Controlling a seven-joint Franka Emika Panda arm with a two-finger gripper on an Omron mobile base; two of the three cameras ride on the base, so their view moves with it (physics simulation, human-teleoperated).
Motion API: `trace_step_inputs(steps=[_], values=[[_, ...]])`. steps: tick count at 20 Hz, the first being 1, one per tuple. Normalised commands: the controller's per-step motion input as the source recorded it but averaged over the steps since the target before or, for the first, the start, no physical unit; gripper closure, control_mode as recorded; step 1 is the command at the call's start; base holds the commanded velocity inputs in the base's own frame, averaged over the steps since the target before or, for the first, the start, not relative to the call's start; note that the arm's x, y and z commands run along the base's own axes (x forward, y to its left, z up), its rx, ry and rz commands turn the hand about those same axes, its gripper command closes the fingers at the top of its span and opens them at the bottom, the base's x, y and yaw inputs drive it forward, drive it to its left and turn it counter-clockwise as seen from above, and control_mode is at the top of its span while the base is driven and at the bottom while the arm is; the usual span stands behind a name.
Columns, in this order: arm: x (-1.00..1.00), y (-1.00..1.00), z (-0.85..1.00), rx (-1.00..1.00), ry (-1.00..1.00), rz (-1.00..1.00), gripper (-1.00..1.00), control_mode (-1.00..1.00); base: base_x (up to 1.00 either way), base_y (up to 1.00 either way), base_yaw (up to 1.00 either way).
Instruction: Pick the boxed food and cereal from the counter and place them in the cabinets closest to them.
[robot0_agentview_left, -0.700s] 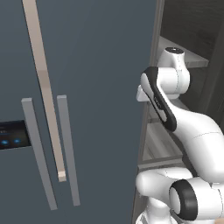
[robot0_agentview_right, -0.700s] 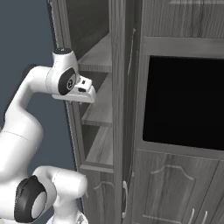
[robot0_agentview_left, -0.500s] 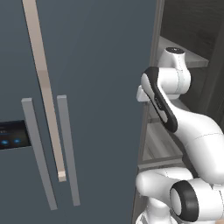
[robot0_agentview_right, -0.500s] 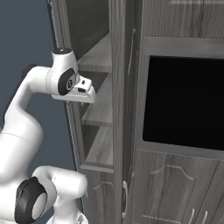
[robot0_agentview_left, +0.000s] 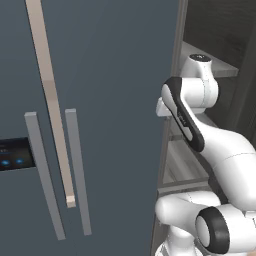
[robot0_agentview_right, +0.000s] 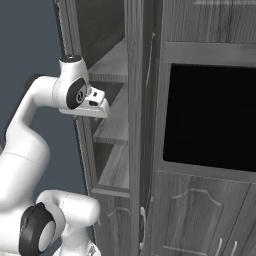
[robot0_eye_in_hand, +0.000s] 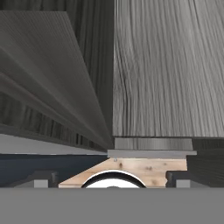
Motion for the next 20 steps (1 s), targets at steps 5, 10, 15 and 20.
trace_step_inputs(steps=[5, 10, 15, 20], values=[[0.0, 0.0, 0.0, 0.0, 0.0, 0.0, -1.0, 1.0, -0.07, 0.0, 0.0], [0.0, 0.0, 0.0, 0.0, 0.0, 0.0, -1.0, 1.0, -0.35, 0.0, 0.0], [0.0, 0.0, 0.0, 0.0, 0.0, 0.0, -1.0, 1.0, -0.47, 0.0, 0.0], [0.0, 0.0, 0.0, 0.0, 0.0, 0.0, -1.0, 1.0, -0.5, 0.0, 0.0]])
